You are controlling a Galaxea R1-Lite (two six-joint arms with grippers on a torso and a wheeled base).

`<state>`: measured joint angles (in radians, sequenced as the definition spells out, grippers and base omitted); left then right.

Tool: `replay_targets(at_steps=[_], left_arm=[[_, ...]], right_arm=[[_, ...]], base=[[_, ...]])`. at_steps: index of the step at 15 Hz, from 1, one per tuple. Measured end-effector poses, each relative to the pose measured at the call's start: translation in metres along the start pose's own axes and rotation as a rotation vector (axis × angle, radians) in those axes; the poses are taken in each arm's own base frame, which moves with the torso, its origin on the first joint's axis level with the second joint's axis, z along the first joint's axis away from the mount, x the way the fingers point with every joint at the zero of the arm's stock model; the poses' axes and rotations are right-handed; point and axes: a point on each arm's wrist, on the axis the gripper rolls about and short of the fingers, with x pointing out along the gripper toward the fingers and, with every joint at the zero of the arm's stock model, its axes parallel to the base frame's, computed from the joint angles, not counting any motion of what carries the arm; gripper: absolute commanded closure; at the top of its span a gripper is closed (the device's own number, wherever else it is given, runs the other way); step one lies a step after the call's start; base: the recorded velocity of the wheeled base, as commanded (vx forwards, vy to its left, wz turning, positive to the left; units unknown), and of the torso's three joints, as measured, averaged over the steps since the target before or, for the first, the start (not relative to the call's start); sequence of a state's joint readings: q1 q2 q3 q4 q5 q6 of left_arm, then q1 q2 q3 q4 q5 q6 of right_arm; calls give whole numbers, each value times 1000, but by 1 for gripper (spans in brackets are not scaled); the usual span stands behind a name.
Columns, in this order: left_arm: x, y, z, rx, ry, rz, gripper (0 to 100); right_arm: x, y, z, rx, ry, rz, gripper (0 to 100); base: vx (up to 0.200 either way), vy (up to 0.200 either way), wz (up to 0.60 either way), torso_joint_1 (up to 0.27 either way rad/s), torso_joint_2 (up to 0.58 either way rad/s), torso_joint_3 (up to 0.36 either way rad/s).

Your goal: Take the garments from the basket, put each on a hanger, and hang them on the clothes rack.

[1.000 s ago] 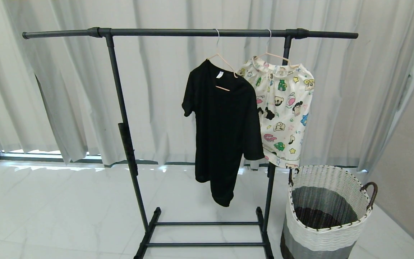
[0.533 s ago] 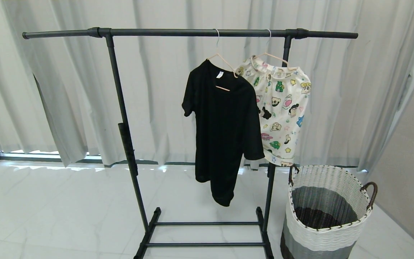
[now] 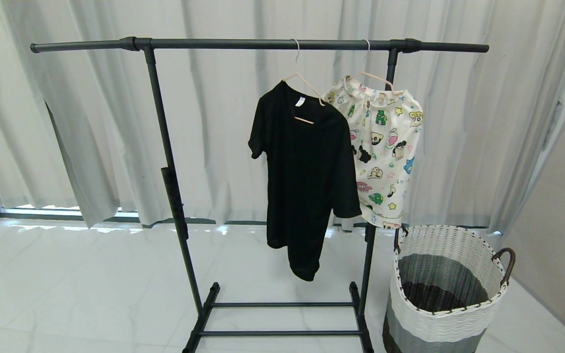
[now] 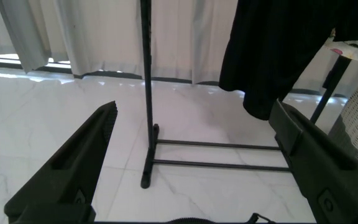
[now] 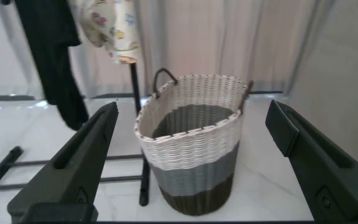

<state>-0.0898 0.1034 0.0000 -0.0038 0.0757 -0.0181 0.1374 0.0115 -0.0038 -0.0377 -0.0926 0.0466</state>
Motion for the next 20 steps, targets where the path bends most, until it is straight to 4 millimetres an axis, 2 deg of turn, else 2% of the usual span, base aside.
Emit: replay_targets(at_steps=[5, 12, 14, 20], left_arm=[[0, 0, 0, -1, -3, -7, 0], [2, 0, 1, -18, 31, 14, 0], [3, 0, 1, -17, 45, 23, 0], [-3, -2, -1, -41, -45, 106, 0]], right_arm=[[0, 2, -1, 10, -3, -167, 0], [-1, 1, -1, 21, -10, -113, 0], [-1, 1, -1, 95, -14, -112, 0], [-1, 1, -1, 103, -16, -112, 0]], base=[[0, 0, 0, 0, 0, 0], [0, 0, 0, 0, 0, 0], [0, 0, 0, 0, 0, 0], [0, 0, 0, 0, 0, 0]])
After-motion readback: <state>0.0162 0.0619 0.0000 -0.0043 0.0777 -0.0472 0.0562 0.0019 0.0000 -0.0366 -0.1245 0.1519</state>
